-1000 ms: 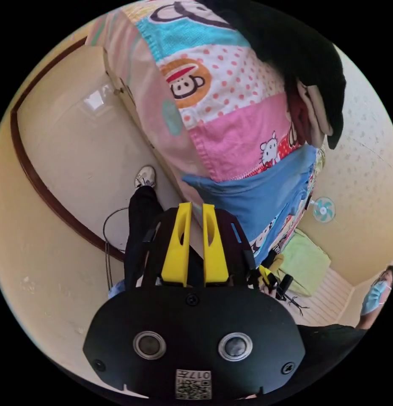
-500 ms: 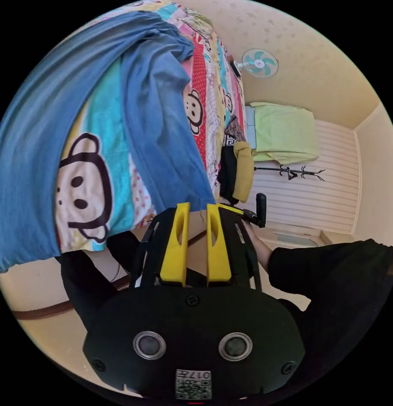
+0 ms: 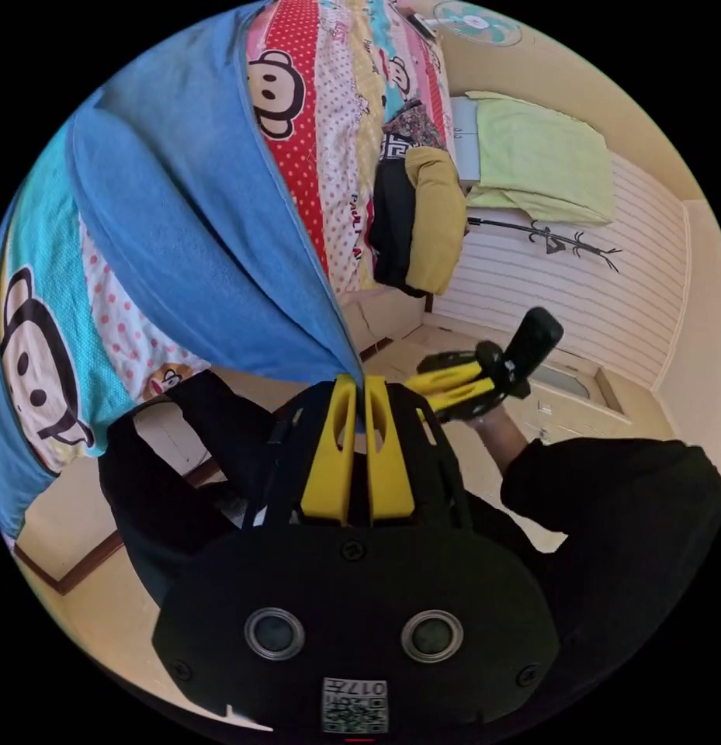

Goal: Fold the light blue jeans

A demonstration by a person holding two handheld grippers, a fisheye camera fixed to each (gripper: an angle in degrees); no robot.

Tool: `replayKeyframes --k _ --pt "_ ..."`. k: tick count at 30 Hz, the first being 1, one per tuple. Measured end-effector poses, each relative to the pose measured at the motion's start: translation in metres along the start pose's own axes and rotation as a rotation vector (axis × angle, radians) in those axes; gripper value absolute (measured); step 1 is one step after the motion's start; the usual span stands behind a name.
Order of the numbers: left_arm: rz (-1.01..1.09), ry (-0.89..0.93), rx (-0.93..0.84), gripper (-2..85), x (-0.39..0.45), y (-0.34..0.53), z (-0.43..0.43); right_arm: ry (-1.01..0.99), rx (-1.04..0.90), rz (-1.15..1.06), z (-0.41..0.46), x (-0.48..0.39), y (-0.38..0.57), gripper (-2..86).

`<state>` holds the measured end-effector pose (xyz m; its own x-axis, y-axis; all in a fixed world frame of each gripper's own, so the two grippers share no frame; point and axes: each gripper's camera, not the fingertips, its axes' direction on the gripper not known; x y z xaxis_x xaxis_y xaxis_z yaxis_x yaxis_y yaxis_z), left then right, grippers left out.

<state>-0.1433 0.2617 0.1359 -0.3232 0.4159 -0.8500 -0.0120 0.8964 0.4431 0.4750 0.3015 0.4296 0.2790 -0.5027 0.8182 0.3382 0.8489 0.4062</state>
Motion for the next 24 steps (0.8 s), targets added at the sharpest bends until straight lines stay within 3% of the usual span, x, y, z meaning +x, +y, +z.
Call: replayKeyframes --k 4,8,11,13,16,19,24 --pt "0.03 0.052 0.042 -0.8 -0.008 0.038 -0.044 0.166 0.114 0.052 -0.056 0.074 -0.112 12.4" --pt "0.033 0.167 0.085 -0.9 -0.02 0.076 -0.084 0.075 0.282 0.097 -0.062 0.15 -0.25 14.9" --pt "0.02 0.2 0.096 -0.9 -0.027 0.104 -0.11 -0.106 0.491 0.281 -0.059 0.215 -0.34 16.5" --pt "-0.014 0.237 0.128 -0.9 -0.035 0.119 -0.128 -0.071 0.588 0.456 -0.05 0.247 -0.383 16.9" --pt "-0.051 0.35 0.195 -0.9 -0.051 0.138 -0.161 0.068 0.574 0.562 -0.03 0.253 -0.414 14.6" --pt "-0.063 0.484 0.263 -0.9 -0.069 0.149 -0.197 0.235 0.564 0.515 -0.025 0.231 -0.427 8.2" --pt "-0.081 0.798 0.376 -0.8 -0.119 0.172 -0.261 -0.006 0.742 0.361 -0.05 0.2 -0.445 1.5"
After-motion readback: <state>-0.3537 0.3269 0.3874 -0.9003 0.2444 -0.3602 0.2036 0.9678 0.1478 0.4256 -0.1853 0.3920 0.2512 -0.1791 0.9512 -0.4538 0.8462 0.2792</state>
